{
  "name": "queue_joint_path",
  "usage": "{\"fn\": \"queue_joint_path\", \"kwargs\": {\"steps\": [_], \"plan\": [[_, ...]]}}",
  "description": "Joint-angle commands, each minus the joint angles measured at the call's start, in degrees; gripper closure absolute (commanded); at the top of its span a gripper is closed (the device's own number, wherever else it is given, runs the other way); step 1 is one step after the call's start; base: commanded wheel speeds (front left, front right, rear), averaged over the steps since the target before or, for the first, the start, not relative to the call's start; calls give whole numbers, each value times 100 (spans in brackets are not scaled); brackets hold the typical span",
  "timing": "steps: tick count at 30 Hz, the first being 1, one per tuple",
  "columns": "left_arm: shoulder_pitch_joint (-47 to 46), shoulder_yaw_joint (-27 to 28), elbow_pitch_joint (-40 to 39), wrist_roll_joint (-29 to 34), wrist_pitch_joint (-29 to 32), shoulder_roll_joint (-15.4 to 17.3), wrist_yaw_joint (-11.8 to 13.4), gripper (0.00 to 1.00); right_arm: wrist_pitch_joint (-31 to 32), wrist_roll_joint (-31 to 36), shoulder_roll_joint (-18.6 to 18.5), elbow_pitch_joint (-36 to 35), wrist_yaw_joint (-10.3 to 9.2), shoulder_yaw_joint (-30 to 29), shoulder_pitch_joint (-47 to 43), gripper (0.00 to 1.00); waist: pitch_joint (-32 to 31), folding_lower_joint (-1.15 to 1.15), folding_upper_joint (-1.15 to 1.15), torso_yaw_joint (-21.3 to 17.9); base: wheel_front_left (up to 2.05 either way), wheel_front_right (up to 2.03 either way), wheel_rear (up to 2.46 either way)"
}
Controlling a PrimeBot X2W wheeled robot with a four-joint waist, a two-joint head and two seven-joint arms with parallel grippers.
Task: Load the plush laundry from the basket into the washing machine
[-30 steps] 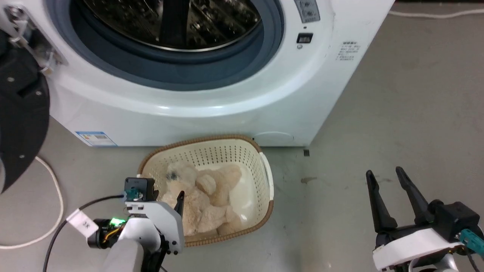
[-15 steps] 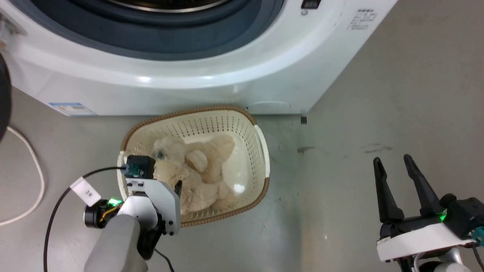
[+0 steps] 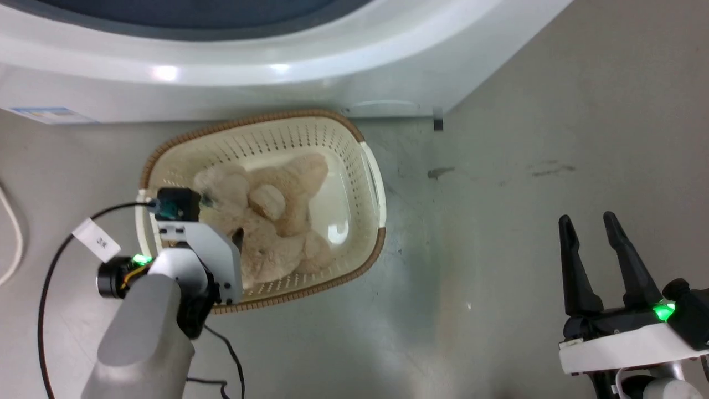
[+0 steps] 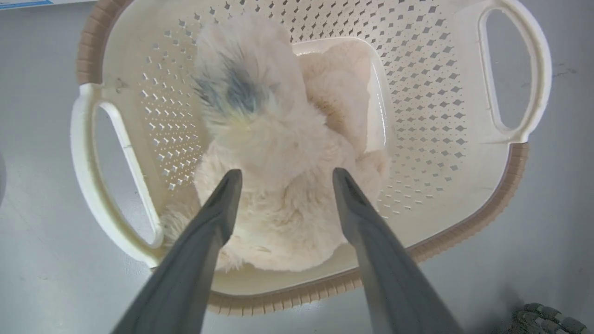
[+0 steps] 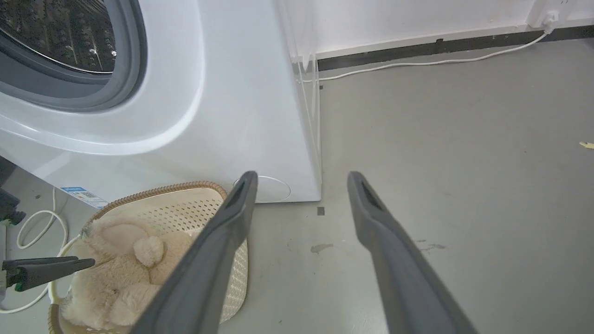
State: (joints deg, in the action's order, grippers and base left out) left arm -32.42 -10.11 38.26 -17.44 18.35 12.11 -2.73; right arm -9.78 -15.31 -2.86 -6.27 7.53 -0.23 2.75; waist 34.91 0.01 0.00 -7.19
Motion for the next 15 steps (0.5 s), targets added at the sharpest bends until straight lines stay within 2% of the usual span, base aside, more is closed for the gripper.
{"fn": "queue_joint_path", "kwargs": {"steps": [1,8,15], "plan": [[-154,-9,104,-57,-7,48,-19,0,-57,-70,-1,-54,-3,-19,84,0,136,-1,0,-35,0,0,0],[-562,-99,448,-212,24,156,-28,0,-141,-201,-1,-123,-3,-42,122,0,514,-1,0,-73,0,0,0],[-1060,-218,812,-310,-204,288,74,0,-236,-328,-1,-196,-3,-42,184,0,916,-1,0,-110,0,0,0]]}}
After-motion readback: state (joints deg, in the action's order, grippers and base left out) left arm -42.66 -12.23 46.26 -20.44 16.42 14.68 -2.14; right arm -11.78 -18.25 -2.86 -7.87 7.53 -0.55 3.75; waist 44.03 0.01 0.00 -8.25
